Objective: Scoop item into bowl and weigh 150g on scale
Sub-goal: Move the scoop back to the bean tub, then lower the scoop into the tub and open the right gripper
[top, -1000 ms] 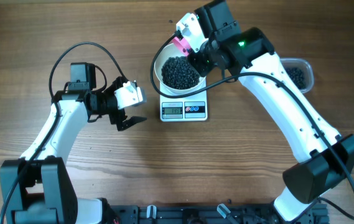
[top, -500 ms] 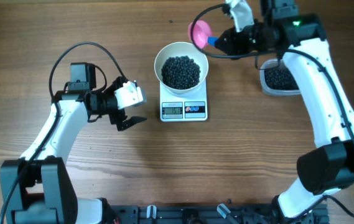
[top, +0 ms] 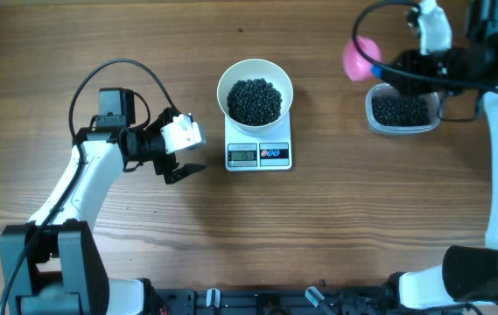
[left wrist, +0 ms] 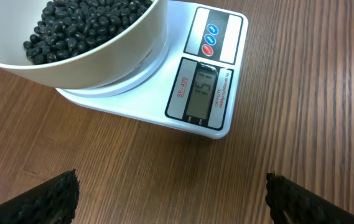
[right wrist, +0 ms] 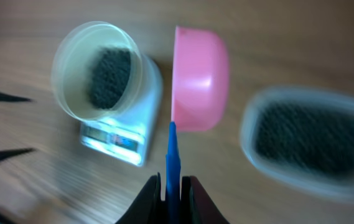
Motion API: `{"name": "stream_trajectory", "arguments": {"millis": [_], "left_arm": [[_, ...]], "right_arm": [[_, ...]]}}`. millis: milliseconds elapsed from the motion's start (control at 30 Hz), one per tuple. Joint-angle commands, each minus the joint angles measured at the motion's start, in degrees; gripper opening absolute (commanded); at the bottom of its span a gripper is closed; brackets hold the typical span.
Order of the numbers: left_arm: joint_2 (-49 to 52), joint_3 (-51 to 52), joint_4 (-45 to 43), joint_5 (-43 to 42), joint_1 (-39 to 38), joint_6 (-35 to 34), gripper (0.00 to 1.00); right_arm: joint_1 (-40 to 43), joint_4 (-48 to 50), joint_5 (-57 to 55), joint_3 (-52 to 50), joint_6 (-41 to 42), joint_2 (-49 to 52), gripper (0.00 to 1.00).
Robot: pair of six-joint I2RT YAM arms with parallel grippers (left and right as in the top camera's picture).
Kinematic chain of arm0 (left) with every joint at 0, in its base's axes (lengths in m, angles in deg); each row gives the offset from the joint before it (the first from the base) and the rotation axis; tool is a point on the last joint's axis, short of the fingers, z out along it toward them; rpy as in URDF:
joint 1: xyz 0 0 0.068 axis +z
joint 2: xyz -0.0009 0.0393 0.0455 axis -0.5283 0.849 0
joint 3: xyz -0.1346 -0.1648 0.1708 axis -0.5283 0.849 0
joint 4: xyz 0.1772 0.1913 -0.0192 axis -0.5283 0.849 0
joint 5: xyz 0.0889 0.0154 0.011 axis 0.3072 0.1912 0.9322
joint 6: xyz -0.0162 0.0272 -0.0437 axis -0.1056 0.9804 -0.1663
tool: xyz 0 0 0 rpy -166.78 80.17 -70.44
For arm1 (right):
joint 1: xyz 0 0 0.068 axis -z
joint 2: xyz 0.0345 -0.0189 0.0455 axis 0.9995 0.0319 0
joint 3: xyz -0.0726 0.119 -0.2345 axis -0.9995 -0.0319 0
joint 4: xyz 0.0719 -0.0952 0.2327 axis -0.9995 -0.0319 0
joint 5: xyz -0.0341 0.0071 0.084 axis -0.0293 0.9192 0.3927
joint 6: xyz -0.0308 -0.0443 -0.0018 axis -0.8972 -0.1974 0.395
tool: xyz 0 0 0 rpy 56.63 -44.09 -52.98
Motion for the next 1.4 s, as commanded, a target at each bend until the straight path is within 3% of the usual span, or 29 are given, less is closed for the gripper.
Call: {"name": "stream_trajectory", "arguments": {"millis": [0, 267, 500, 633, 733, 833, 1000, 1033, 1067, 1133, 1233, 1367], "left_arm": [[-0.85, 0.20, -0.04, -0.44, 0.31, 1.07, 1.00], [-0.85, 0.20, -0.04, -0.44, 0.31, 1.07, 1.00], [-0.85, 0.20, -0.04, -0.44, 0.31, 1.07, 1.00], [-0.85, 0.20, -0.04, -0.44, 0.31, 1.07, 1.00], [-0.85, 0.20, -0.04, -0.44, 0.31, 1.07, 1.00], [-0.85, 0.20, -0.04, -0.44, 0.31, 1.07, 1.00], [-0.85, 0.20, -0.04, -0.44, 0.31, 1.07, 1.00], [-0.85, 0.20, -0.04, -0.44, 0.31, 1.07, 1.00], [-0.85, 0.20, -0.04, -0.44, 0.31, 1.07, 1.00], [-0.85, 0.20, -0.04, -0.44, 0.31, 1.07, 1.00], [-0.85, 0.20, -0.04, -0.44, 0.31, 1.07, 1.00], [-0.85, 0.20, -0.04, -0.44, 0.31, 1.07, 1.00]], "right_arm": [[1.31, -2.62, -15.67, 0.44, 0.92, -0.98, 0.04], [0.46, 2.51, -28.68, -9.88, 3.61, -0.72, 0.04], [-0.52, 6.69, -28.70, -11.32, 5.25, 0.46, 0.04], [0.33, 7.43, -20.02, -11.32, 12.41, 2.62, 0.04], [3.19, 7.10, -17.46, -11.52, 31.50, 3.37, 0.04], [5.31, 7.28, -16.04, -12.72, 44.37, 3.37, 0.04], [5.90, 14.23, -6.12, -19.47, 49.86, 3.37, 0.05], [5.90, 14.71, -5.73, -20.61, 50.97, 3.37, 0.14], [5.90, 14.71, -5.75, -21.40, 52.04, 3.37, 0.40], [5.90, 13.88, -5.77, -21.68, 52.50, 3.37, 0.67], [5.92, 11.93, -6.40, -21.68, 52.50, 3.34, 0.92], [7.06, 5.84, -7.52, -21.16, 49.92, 1.90, 0.99]]}}
